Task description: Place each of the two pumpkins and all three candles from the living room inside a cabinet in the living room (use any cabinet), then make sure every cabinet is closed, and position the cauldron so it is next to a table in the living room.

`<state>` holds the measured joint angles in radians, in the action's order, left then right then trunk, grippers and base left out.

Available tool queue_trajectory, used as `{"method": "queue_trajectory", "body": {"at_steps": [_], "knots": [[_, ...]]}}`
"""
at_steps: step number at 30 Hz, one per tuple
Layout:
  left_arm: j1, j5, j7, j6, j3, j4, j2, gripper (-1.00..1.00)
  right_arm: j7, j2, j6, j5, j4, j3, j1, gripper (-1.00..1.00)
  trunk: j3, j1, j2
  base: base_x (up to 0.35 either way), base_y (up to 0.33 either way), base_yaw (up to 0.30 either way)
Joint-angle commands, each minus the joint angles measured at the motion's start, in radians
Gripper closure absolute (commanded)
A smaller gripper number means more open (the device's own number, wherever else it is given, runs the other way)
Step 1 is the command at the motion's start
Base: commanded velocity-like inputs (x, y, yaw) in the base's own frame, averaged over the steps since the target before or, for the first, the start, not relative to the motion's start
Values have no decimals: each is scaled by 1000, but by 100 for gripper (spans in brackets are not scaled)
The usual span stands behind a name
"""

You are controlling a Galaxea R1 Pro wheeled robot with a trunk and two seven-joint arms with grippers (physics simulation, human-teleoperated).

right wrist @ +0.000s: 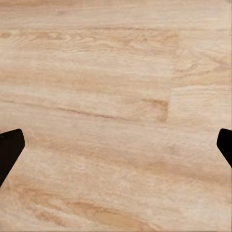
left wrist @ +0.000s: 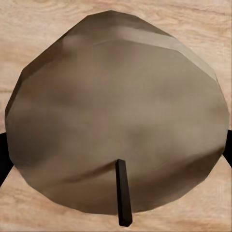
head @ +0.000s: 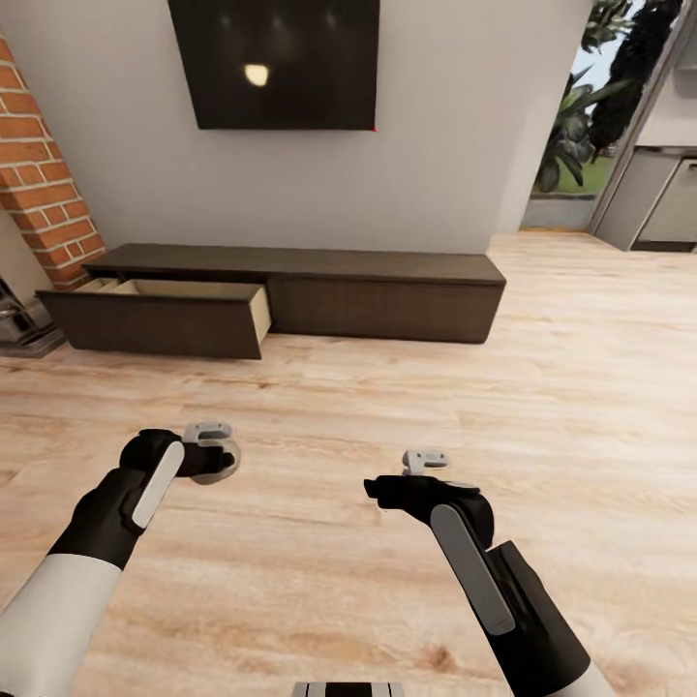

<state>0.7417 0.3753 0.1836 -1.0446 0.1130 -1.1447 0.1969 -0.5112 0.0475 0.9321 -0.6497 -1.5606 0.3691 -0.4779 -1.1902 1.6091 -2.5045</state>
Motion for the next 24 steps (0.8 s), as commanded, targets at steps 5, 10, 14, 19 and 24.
{"method": "queue_trajectory", "body": {"at_steps": [5,10,14,19,24], "knots": [[1,10,8,-3,-3,20,1,100,-10,0,2,-10,-1,1,-1,-100,-1,0,0,331,14,291],[1,11,5,-3,-4,37,2,100,-10,0,2,-10,-1,1,-1,-100,-1,0,0,334,2,189],[1,11,4,-3,-4,41,2,100,-10,-1,2,-9,-1,1,-1,-100,-1,0,0,335,0,41],[1,11,3,-3,-4,42,2,100,-10,-2,3,-9,-2,1,-1,-100,-1,0,0,335,18,9],[1,11,3,-3,-4,43,2,100,-10,-4,3,-9,-3,1,-1,-100,-1,0,0,329,111,2]]}}
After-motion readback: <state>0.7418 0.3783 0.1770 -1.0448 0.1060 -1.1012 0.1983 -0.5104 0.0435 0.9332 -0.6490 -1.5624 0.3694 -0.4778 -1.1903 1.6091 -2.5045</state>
